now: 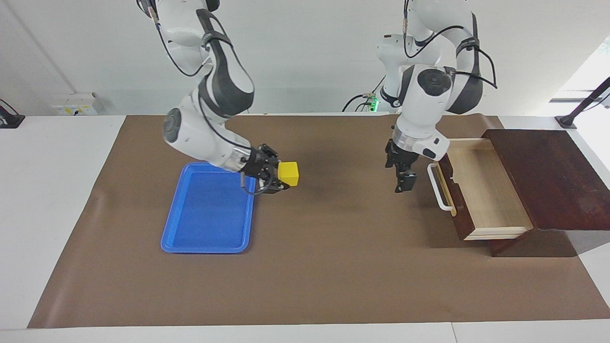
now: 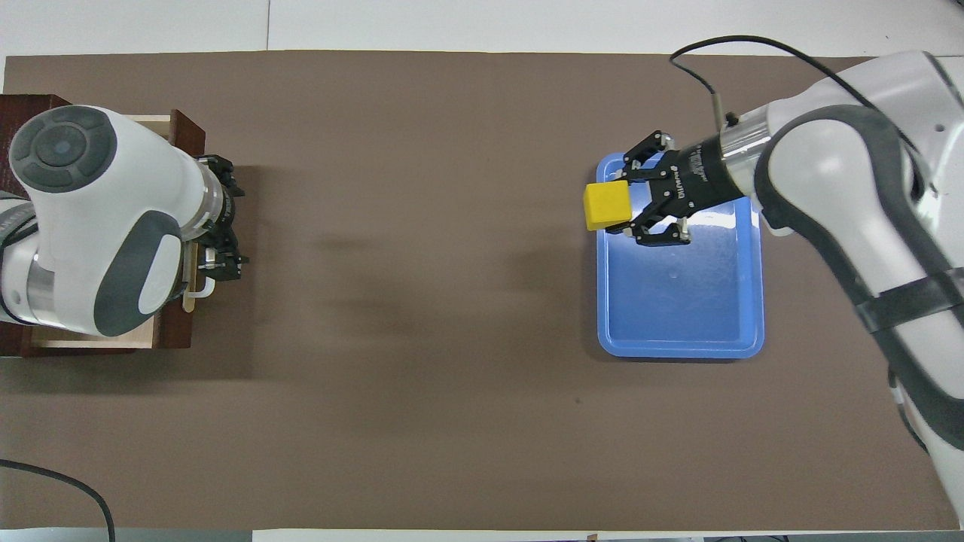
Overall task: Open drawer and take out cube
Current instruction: 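Carry the cube over the blue tray with the right gripper while the left gripper withdraws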
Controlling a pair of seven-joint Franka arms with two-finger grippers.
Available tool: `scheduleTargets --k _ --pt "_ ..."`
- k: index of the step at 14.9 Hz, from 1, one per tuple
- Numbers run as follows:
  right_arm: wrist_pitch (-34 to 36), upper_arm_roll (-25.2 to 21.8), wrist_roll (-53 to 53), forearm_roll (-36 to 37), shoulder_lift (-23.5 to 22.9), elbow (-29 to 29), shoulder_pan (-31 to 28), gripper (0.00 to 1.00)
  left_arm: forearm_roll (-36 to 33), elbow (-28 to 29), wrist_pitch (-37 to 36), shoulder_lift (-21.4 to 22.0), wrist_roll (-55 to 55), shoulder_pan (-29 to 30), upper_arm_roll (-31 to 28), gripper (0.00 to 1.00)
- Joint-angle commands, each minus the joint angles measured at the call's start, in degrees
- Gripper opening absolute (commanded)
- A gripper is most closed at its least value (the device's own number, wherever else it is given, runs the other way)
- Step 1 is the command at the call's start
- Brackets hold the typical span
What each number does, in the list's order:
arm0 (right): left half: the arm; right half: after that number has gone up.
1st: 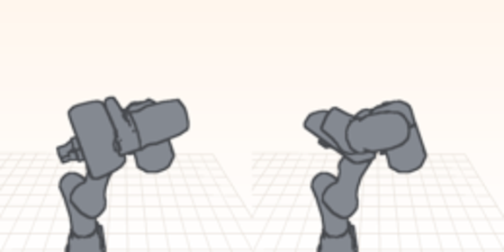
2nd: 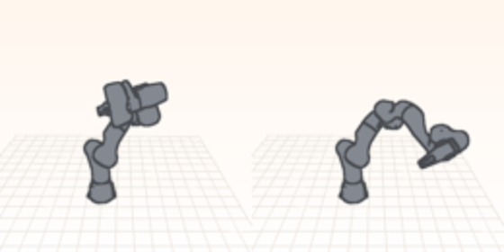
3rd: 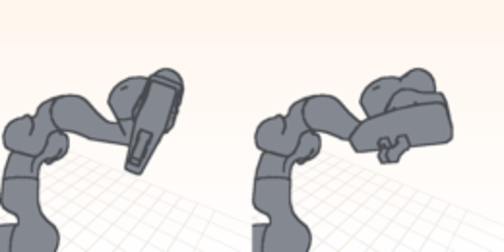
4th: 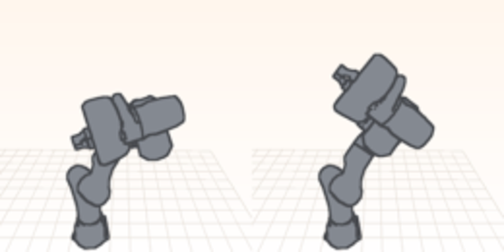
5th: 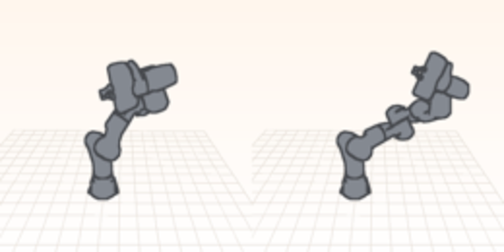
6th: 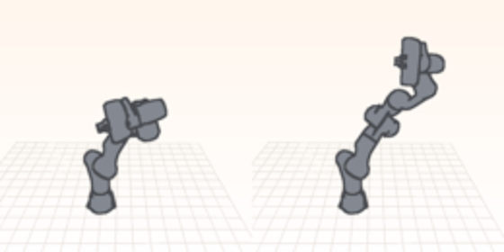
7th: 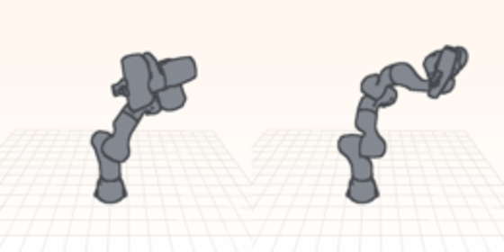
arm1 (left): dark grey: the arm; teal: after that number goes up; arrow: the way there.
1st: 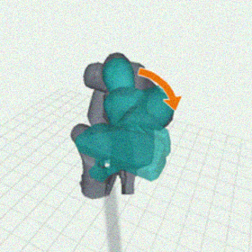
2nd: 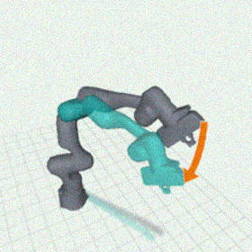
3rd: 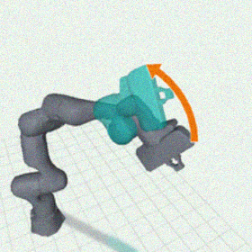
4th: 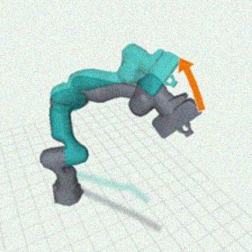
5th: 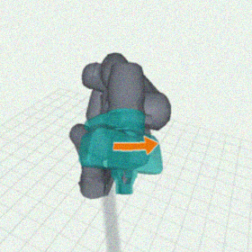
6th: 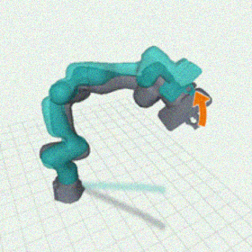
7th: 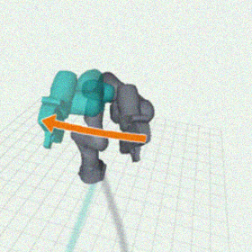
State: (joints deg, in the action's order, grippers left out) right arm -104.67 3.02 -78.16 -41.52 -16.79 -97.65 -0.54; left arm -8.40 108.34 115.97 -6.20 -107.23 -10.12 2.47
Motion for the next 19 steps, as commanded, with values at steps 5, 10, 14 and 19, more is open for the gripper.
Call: scheduleTargets --k 5,10,14,19 --pt "-4.2 0.1 11.3 0.4 4.0 -16.1 -7.3 0.0 -5.4 0.7 0.0 0.7 22.7 14.2 0.7 1.0" --pt "-9.8 0.5 14.7 0.4 5.1 -23.5 -6.1 0.0 -5.3 0.3 -0.6 0.5 30.3 18.0 1.0 1.0" --pt "-11.7 0.6 15.9 0.1 5.4 -25.9 -4.6 0.0 1.9 -1.5 -5.7 4.4 30.7 16.3 1.7 1.0" --pt "-14.2 0.7 17.6 -0.4 5.4 -28.4 -3.5 0.0 4.4 -4.6 -17.3 9.6 47.7 12.2 2.7 1.0"
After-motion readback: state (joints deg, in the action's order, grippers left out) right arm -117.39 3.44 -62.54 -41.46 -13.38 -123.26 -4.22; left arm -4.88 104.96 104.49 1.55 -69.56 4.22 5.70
